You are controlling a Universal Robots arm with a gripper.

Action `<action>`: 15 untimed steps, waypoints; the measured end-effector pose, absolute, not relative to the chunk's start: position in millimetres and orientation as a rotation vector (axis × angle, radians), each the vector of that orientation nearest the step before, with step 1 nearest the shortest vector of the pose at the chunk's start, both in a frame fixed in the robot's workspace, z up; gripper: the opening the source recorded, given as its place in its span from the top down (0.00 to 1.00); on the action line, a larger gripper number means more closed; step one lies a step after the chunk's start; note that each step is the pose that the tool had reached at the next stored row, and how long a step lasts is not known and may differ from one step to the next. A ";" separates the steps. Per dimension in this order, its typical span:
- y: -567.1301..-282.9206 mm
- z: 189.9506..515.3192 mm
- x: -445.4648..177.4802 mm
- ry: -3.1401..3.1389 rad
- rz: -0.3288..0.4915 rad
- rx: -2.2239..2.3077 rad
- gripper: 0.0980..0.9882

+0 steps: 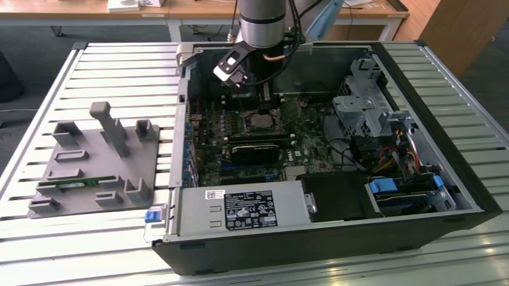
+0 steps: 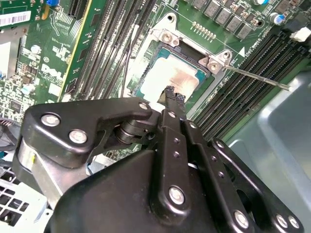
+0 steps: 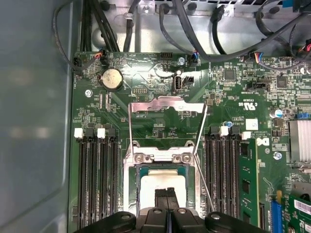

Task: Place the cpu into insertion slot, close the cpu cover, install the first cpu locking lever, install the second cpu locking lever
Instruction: 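Close the cpu cover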

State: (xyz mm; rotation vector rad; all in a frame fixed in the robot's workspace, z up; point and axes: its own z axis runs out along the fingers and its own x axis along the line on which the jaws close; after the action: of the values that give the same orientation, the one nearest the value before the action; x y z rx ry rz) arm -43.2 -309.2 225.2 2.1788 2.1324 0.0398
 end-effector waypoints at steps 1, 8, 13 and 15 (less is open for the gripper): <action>-309.2 226.3 -43.2 2.132 0.040 2.179 0.99; -309.2 234.0 -43.2 2.130 0.040 2.181 0.99; -309.8 236.2 -43.2 2.130 0.040 2.181 0.99; -311.8 236.2 -43.2 2.130 0.040 2.182 0.99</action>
State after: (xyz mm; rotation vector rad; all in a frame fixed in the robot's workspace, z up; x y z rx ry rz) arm -43.2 -311.8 236.2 2.1815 2.1298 0.0395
